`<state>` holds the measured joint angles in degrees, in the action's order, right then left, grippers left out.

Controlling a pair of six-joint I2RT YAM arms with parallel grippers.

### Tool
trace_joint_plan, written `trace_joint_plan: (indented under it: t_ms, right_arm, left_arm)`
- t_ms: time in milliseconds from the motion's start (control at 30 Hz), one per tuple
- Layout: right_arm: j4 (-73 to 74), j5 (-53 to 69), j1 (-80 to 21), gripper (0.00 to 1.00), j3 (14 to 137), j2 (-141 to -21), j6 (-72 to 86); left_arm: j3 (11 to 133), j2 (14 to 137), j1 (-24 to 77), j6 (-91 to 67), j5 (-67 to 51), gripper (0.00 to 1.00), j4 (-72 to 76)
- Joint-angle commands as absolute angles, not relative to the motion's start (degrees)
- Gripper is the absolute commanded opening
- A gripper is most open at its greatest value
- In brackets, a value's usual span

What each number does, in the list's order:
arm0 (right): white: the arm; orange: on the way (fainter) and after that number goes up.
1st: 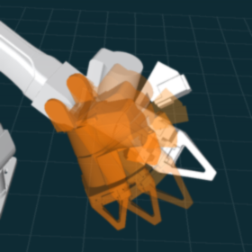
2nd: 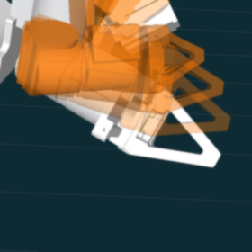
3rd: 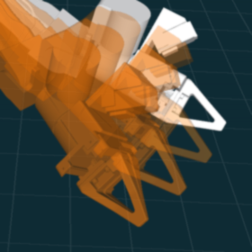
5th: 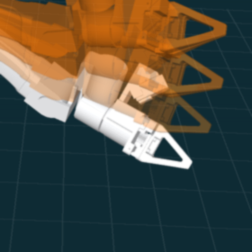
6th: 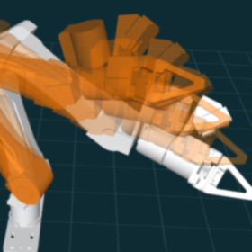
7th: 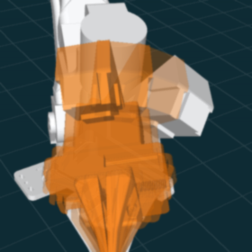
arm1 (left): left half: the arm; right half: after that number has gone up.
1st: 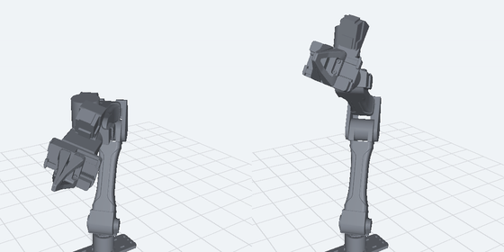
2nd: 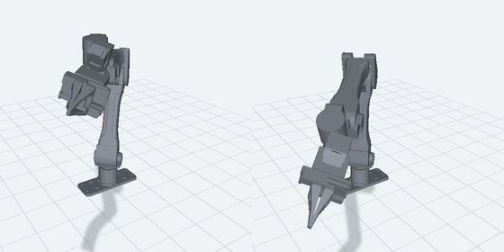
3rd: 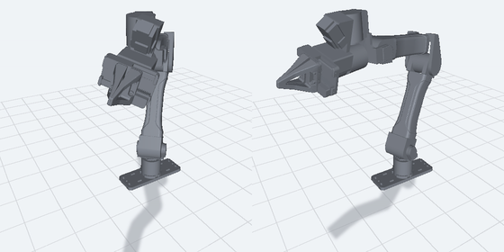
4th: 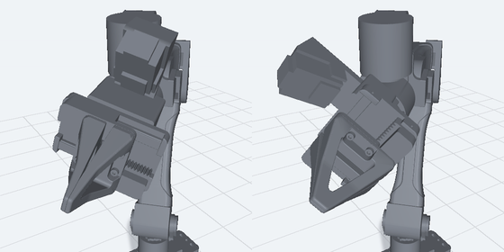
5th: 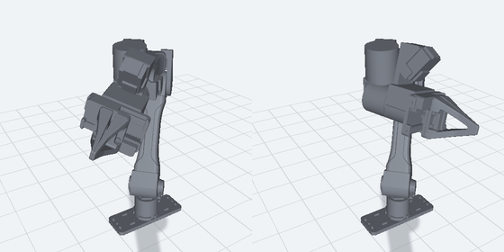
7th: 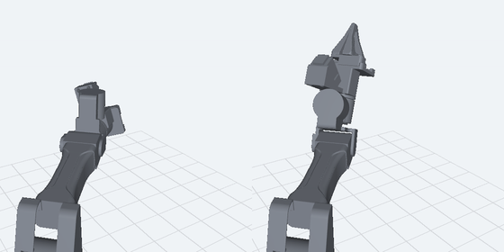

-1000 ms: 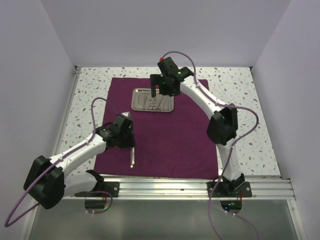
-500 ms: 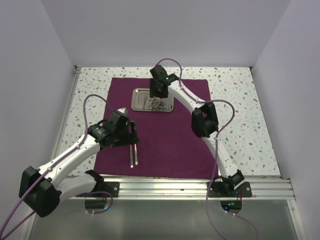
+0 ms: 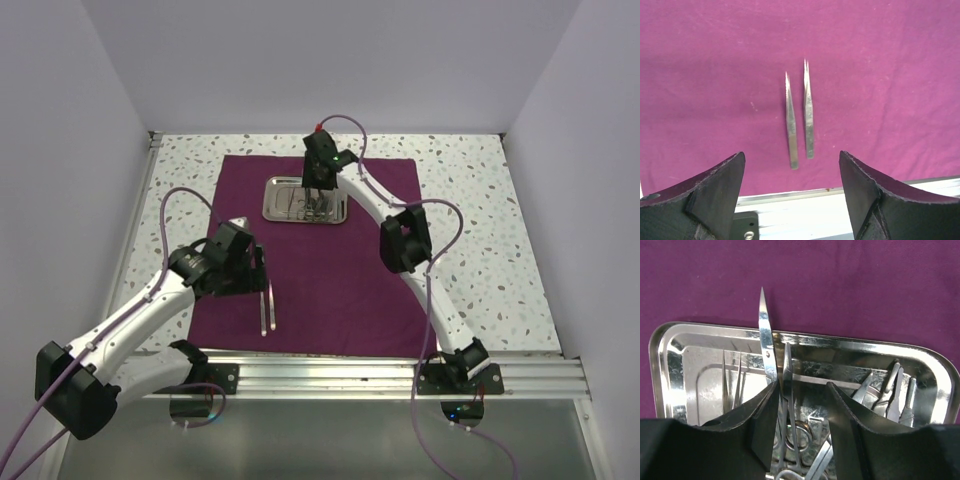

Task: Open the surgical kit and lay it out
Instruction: Pick up the medical item from the container.

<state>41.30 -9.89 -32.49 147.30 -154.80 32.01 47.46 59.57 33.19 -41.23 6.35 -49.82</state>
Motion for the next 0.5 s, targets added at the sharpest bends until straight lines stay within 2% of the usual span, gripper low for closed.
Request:
trace_joint_plan:
  t_ms: [0, 267, 367, 400, 433, 467]
  right_arm:
    - [40.69, -10.37, -32.61, 0.45, 149.50, -157.76, 32.96]
    - [41.57, -9.76, -32.96, 0.34, 148.89, -159.43, 33.40]
    - [41.66, -8.79, -33.05, 0.25, 148.27, -159.87, 33.40]
    - [41.75, -8.44, -33.05, 0.22, 147.75, -159.96, 33.49]
    - [41.66, -7.74, -33.13, 0.11, 147.31, -159.96, 33.40]
    - [41.66, -7.39, -32.96, 0.05, 146.43, -159.87, 33.31]
  left_arm:
    - [50.10, 58.88, 33.49, -39.03, 8.35, 0.79, -52.29]
    - [50.71, 60.47, 33.49, -37.71, 8.79, 0.79, -52.30]
    - [50.80, 60.82, 33.49, -37.44, 8.79, 0.78, -52.29]
    - [50.89, 60.82, 33.49, -37.44, 8.88, 0.79, -52.29]
    - [50.89, 60.82, 33.49, -37.44, 8.88, 0.79, -52.38]
    - [50.98, 60.73, 33.49, -37.44, 9.14, 0.79, -52.47]
